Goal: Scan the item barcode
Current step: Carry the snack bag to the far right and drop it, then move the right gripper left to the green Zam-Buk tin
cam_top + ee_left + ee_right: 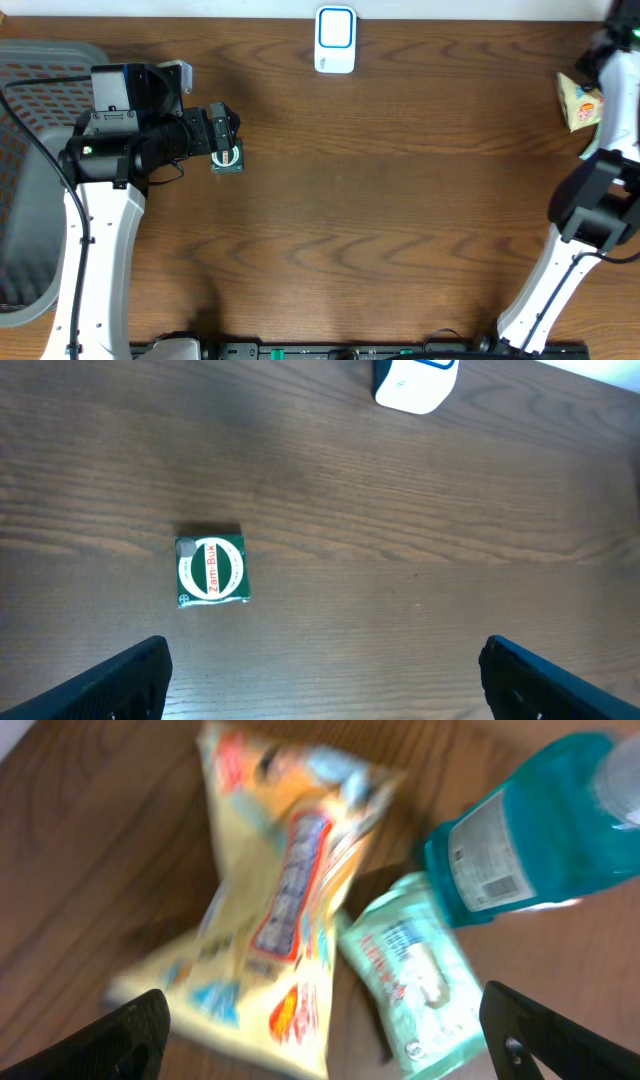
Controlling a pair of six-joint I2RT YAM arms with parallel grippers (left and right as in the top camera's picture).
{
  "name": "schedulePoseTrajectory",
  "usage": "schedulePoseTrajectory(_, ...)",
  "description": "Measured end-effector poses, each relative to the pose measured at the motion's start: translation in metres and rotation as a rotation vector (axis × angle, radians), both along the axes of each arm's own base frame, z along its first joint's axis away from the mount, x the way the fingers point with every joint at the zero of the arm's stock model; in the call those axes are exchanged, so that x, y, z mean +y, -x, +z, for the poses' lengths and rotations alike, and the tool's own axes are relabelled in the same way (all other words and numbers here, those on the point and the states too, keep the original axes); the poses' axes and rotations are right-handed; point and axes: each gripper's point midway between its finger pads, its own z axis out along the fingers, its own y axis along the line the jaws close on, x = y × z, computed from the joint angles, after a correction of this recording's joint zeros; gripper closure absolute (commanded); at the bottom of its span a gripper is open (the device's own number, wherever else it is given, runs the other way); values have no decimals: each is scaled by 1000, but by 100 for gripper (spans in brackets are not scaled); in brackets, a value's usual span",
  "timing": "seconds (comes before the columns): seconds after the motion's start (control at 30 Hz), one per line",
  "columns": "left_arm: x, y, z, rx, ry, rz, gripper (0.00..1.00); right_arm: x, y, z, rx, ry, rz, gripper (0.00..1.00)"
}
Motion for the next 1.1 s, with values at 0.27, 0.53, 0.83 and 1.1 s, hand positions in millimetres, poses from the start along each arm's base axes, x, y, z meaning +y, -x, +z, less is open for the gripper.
schedulePoseTrajectory(0.27,0,0,0,0,0,0,2,42,-24,-15,-114,-298,171,6)
schedulePoseTrajectory(0.53,0,0,0,0,0,0,2,157,-47,-40,-79,-523,534,4)
schedulePoseTrajectory(0.83,0,0,0,0,0,0,2,318,-35,-66,32,-711,918,4)
schedulePoseTrajectory(1.1,0,0,0,0,0,0,2,428,-18,-56,46,-808,1148,1)
